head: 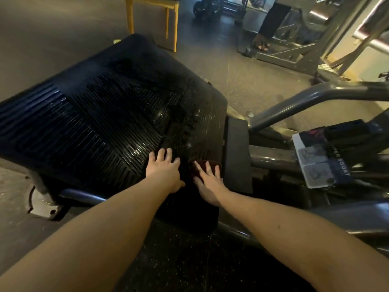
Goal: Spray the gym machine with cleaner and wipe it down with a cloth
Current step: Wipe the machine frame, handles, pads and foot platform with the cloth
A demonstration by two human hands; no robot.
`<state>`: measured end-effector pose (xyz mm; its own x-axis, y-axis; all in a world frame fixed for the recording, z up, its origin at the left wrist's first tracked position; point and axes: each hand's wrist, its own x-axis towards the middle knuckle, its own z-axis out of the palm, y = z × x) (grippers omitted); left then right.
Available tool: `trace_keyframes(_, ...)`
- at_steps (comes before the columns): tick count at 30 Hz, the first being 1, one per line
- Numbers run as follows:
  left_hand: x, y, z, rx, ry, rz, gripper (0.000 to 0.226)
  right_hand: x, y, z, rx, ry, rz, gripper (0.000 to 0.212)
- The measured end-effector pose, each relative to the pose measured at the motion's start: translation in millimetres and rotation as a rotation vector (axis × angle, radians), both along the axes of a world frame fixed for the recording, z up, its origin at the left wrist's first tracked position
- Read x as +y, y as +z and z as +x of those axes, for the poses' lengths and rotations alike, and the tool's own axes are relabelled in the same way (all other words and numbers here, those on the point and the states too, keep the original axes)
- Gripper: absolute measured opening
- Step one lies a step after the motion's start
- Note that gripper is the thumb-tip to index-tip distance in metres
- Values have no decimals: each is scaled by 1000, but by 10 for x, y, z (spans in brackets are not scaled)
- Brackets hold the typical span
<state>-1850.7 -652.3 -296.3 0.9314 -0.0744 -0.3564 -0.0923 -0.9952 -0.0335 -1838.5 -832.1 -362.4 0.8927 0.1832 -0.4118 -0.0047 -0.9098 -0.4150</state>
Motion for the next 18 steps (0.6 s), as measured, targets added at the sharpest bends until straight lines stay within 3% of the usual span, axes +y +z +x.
trace_keyframes(5,-161,9,231,-131,61,10,90,-126,-106,116,-71,41,89,55)
trace_keyframes(9,-111,-72,355,-73,86,41,99,-183,-287,503,-163,34,119,56)
trace_keyframes(18,-84,-137,334,-73,92,39,97,-325,-247,1798,-257,-37,155,52)
